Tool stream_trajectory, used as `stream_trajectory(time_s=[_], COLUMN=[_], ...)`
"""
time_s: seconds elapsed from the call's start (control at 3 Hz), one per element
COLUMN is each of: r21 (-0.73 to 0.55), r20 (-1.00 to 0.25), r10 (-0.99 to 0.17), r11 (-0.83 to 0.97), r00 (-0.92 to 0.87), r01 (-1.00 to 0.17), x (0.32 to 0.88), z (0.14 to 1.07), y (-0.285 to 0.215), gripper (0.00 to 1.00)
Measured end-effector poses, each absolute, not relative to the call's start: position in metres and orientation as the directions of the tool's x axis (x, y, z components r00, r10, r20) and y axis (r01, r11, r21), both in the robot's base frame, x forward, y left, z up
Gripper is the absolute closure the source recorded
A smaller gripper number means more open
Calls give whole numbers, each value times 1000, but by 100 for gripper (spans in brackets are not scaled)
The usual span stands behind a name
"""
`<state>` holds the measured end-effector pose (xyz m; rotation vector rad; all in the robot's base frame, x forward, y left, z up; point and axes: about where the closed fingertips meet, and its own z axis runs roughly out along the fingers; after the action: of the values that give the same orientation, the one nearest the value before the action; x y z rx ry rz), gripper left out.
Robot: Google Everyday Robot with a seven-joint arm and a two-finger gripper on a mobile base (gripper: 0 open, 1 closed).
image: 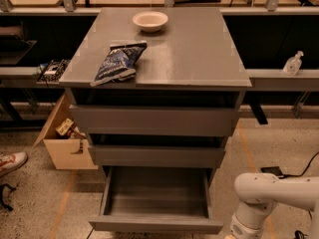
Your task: Close bottom drawer
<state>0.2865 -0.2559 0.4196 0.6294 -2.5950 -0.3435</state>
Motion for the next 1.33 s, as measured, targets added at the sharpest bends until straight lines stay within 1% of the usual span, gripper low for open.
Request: stream_trajectory(time_s=[0.67, 1.0, 1.33], r21=[345, 408, 501], r20=[357, 311, 302], r10=[-475, -461, -488], r11=[867, 854, 812], r00=[-804, -831, -819], r01=[-359, -321, -299], x=[278, 281, 279], z=[423, 395, 331], y=[-256, -254, -226], gripper=[0, 18, 42])
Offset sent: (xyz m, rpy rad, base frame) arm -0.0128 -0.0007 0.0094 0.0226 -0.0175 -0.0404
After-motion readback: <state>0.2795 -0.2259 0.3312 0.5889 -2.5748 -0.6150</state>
